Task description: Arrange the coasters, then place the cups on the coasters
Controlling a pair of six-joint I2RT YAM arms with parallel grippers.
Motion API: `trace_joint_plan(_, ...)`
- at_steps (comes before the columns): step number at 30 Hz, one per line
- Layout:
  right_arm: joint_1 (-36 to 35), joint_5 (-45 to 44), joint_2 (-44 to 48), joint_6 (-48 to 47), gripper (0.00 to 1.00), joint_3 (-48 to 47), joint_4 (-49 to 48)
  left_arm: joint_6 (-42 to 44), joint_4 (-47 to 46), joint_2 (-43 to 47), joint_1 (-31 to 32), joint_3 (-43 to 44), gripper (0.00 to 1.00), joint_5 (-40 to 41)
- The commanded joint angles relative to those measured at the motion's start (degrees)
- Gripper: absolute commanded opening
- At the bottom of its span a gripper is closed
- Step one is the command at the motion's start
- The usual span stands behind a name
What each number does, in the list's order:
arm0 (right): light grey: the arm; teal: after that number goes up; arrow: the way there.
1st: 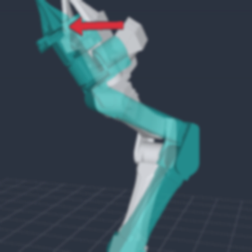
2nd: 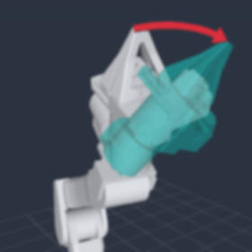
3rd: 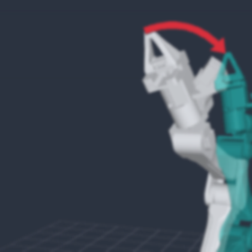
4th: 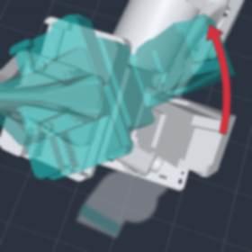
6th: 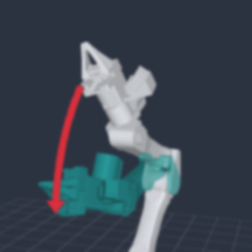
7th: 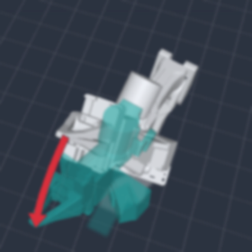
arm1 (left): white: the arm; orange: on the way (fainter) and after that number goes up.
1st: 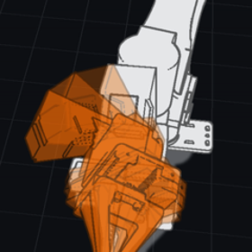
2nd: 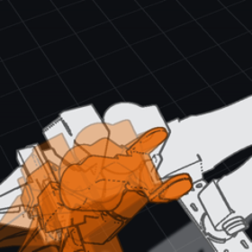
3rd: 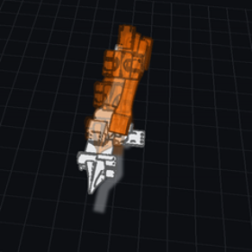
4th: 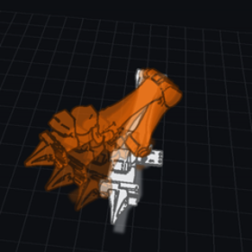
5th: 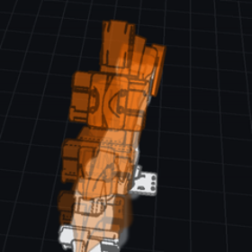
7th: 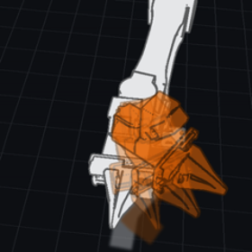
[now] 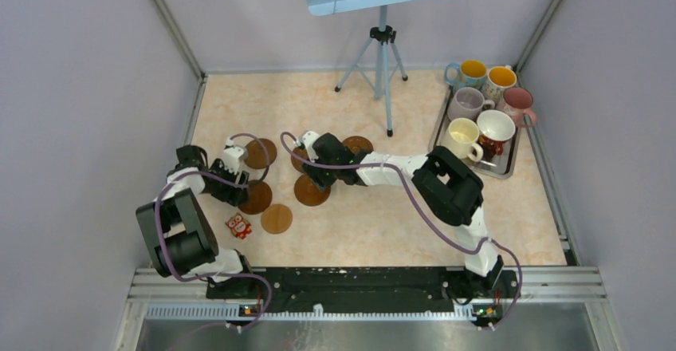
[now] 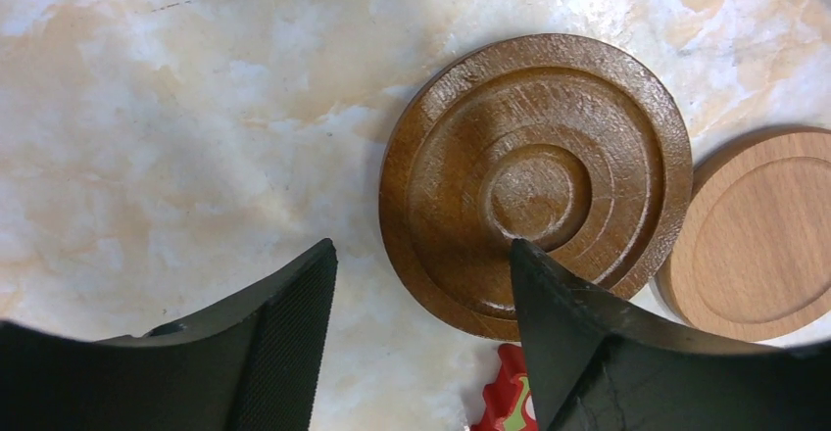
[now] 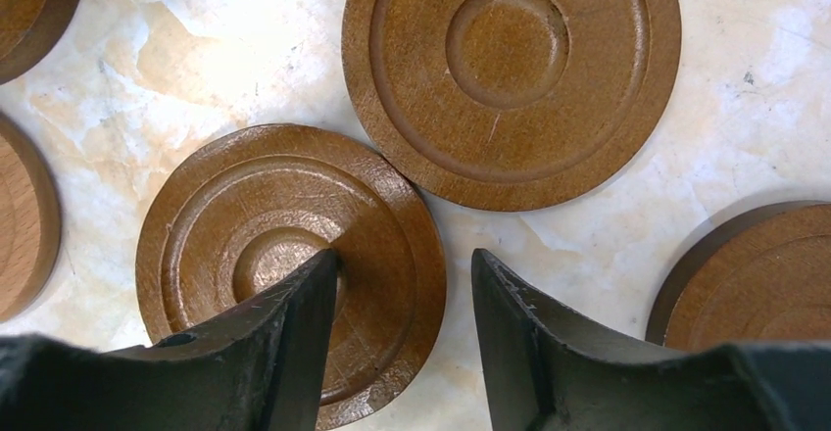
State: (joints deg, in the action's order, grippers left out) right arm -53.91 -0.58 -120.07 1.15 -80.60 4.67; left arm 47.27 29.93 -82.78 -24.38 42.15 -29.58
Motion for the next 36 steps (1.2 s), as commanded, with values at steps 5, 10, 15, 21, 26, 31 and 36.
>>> trace_joint_plan(5,0.49,-2.29,3.12,-2.92,0.46,8.04,4.10,1.50,-1.64,0.14,0.92,-1.89,0.62,-0.28)
trace_joint_plan(10,2.55,-1.79,5.40,-2.91,0.44,12.97,3.78,-0.38,-2.81,-0.40,2.82,-1.75,0.59,-0.36)
trace_joint_plan(15,5.10,-1.23,9.10,-3.78,0.43,17.20,3.86,-1.36,-3.78,-1.17,4.03,-1.66,0.58,0.14)
trace_joint_plan(21,6.55,-0.84,12.66,-5.18,0.42,22.58,3.53,-1.56,-4.59,-1.23,5.08,-3.15,0.57,0.31)
trace_joint_plan(26,6.62,-0.38,15.43,-6.00,0.42,25.95,3.03,-1.11,-4.41,-1.00,5.68,-4.42,0.55,0.69)
trace_joint_plan(31,6.70,-0.31,16.36,-6.07,0.42,27.08,2.78,-1.19,-4.05,-0.37,5.80,-4.03,0.59,1.33)
trace_joint_plan(36,6.73,0.06,15.97,-5.81,0.43,24.73,4.24,-1.50,-0.41,1.88,5.75,0.04,0.71,-1.36)
